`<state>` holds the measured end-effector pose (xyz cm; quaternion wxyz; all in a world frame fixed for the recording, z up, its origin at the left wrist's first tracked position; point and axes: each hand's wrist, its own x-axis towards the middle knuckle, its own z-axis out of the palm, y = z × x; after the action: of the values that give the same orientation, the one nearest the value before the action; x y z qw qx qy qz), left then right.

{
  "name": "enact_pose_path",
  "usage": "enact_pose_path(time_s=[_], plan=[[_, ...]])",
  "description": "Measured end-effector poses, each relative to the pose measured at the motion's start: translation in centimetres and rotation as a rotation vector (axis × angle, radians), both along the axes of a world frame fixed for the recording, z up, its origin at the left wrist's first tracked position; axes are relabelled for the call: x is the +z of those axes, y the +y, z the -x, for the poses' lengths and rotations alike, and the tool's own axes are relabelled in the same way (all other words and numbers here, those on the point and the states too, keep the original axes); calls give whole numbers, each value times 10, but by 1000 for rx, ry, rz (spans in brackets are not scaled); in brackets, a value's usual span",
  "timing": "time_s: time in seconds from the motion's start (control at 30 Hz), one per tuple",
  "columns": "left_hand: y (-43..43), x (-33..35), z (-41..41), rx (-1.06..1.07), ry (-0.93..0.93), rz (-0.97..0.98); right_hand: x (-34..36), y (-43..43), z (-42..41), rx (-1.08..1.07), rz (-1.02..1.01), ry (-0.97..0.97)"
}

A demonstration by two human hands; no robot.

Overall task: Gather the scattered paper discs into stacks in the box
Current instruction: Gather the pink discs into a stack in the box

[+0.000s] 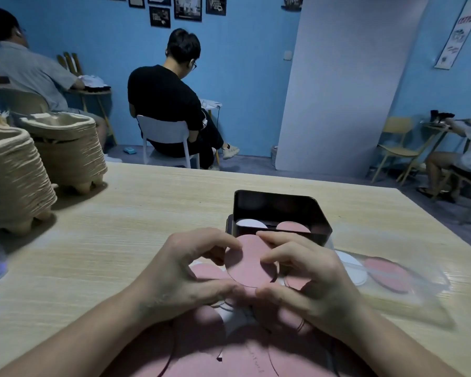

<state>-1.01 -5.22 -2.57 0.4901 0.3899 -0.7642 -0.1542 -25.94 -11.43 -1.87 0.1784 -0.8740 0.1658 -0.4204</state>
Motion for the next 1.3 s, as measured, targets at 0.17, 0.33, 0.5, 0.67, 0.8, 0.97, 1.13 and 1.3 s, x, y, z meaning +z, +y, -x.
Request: enact_pose_path(time_s=[0.17,0.33,0.5,0.67,0.8,0.97,1.13,1.3], plan=[[-2,-2,-1,1,-35,34,-1,-2,-1,17,-28,58],[-4,-1,-3,7,-132,67,-4,-3,-5,35,-12,124],[-1,0,-4,25,-245,60,1,-2,-2,20,-27,177],[1,3,-1,43,-303,45,3,-4,-3,24,-10,305],[3,5,-3,44,-351,-11,5,-5,-2,34,-69,281],[8,10,-9,79,-364,-140,8,-6,10,1,-113,251],[8,15,-37,198,-647,-246,7,-7,18,-27,-97,281],[8,18,-40,202,-694,-354,2,-4,11,-13,-113,351]])
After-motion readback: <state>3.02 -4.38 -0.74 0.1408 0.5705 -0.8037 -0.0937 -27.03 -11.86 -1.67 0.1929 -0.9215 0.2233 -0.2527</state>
